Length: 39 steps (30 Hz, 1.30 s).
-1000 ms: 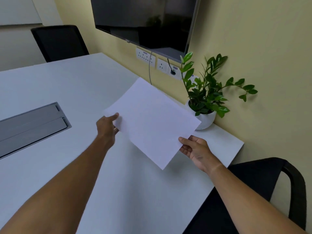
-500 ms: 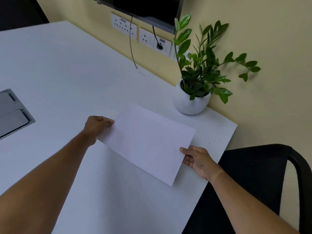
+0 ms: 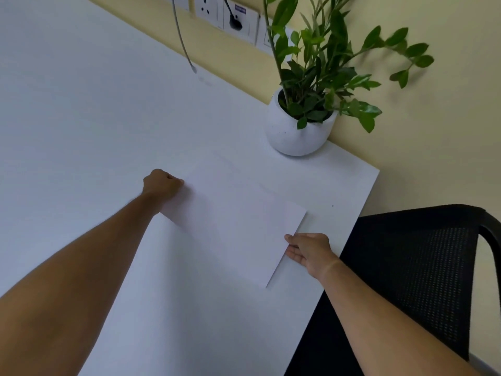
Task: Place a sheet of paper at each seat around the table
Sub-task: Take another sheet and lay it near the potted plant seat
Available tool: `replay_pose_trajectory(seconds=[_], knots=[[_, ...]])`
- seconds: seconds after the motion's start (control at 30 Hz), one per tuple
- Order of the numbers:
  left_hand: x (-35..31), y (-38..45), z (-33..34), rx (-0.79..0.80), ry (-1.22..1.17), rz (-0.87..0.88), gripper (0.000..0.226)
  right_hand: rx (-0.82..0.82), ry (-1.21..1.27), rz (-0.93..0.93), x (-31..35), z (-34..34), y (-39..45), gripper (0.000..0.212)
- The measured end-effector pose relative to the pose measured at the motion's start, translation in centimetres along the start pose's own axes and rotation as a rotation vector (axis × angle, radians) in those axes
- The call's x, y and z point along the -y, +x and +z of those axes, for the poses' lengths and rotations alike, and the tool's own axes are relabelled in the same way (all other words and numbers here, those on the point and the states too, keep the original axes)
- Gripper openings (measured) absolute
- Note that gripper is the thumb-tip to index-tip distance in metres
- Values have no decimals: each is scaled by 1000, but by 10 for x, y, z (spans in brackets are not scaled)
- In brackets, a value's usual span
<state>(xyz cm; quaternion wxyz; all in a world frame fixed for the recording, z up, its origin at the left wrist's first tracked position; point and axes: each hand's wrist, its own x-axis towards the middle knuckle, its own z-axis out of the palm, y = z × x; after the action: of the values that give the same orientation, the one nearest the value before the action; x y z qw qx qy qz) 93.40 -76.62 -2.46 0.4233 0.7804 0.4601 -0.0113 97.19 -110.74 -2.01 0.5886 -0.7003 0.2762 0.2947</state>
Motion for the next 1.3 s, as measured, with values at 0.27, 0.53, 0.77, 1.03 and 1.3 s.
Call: replay_pose_trajectory(seconds=[0.27, 0.53, 0.77, 1.03, 1.3], knots=[[0, 11, 17, -32, 46, 3, 13, -101, 7, -19, -4, 12, 17, 16], [8, 17, 23, -77, 34, 12, 11, -186, -46, -14, -5, 19, 22, 19], [10, 21, 25, -110, 43, 25, 20, -197, -114, -10, -3, 24, 18, 19], [10, 20, 24, -181, 93, 61, 13, -217, -118, -9, -1, 27, 14, 21], [9, 14, 24, -194, 74, 42, 13, -254, -117, 11, 1, 30, 13, 22]])
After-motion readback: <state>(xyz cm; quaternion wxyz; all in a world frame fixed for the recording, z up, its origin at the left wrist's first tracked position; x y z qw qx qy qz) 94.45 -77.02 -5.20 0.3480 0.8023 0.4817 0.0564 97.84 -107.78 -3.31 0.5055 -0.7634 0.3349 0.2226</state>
